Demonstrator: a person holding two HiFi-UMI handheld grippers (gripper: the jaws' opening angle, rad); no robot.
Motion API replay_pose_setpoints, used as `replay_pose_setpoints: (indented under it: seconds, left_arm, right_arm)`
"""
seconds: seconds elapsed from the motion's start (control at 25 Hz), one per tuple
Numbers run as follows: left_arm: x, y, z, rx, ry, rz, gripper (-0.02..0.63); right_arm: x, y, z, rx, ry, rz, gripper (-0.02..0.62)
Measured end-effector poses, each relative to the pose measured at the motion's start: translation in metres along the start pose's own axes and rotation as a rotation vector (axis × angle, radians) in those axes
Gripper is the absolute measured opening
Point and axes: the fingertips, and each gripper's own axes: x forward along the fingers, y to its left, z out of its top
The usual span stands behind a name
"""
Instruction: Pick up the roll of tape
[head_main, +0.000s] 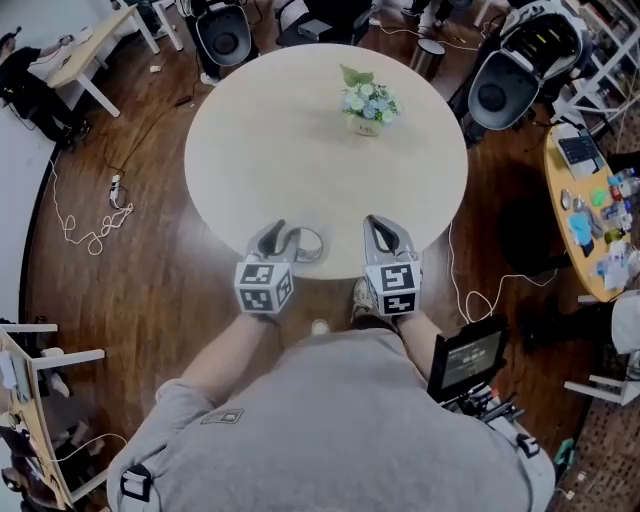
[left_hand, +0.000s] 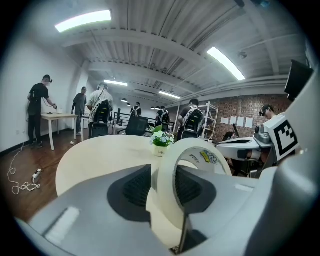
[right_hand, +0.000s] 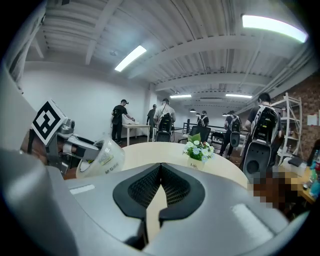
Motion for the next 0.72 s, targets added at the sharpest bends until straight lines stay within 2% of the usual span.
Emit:
replay_pose_setpoints:
  seconds: [0.32, 0.72]
  left_arm:
    - [-0.018, -0.031, -0.004, -0.011, -0.015, -0.036, 0.12]
    - [-0.03, -0.063, -0.008, -0.005, -0.016, -0.033, 0.121]
  right_arm:
    - [-0.034, -0.004, -0.009, 0.004, 0.001, -0.029, 0.014]
    - [-0.063, -0.01, -0.025, 0.029, 0.002, -0.006, 0.014]
